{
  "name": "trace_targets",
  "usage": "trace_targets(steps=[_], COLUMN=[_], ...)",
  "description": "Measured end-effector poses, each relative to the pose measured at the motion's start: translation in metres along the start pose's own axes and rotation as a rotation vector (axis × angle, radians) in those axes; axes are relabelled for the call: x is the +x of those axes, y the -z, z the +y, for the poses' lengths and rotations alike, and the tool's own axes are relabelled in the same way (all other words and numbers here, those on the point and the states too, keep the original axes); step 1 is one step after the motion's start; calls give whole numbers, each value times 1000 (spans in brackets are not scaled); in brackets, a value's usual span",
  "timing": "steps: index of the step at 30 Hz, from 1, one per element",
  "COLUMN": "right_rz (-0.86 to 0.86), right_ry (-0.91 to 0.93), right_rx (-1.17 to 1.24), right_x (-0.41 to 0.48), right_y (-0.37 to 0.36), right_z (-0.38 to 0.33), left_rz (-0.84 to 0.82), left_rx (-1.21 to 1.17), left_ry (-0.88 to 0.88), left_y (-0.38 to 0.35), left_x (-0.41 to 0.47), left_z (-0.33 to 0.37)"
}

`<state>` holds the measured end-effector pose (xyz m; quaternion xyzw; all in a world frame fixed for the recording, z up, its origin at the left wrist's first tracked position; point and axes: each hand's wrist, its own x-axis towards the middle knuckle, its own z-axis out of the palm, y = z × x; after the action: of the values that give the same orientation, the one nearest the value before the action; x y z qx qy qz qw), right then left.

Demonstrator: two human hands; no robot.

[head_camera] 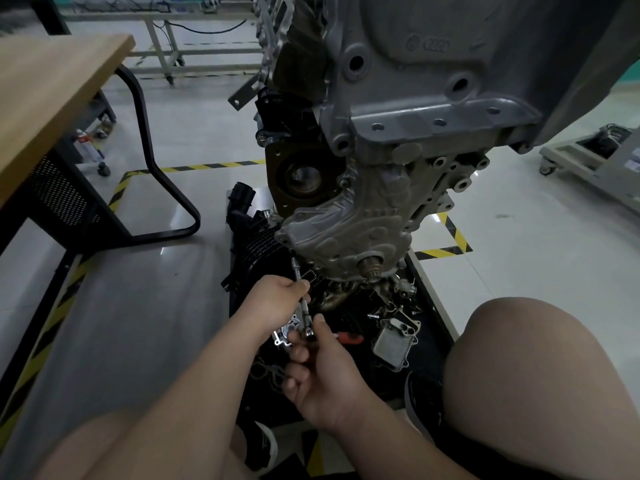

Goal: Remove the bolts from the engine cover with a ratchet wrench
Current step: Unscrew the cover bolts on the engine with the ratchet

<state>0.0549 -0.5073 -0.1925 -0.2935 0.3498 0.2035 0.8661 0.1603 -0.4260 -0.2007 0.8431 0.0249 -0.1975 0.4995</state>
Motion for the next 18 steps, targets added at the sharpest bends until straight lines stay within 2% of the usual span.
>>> trace_targets(steps=[6,11,13,15,18], right_rz=[96,213,245,243,143], right_ry=[282,611,679,662,498], right_rx=[-267,-731,-893,-893,-646], right_x=[3,2,5,8,11], right_y=[3,13,18,20,16], right_z=[5,-1,-2,-1,1], left_rz=[36,46,68,96,90], left_rx=[36,95,132,146,114], left_ry=[-39,-37,-46,-55,-54], left_y=[0,-2,-3,-4,-4], left_x=[1,2,3,4,4], left_z=[-1,-2,-4,-4,-4])
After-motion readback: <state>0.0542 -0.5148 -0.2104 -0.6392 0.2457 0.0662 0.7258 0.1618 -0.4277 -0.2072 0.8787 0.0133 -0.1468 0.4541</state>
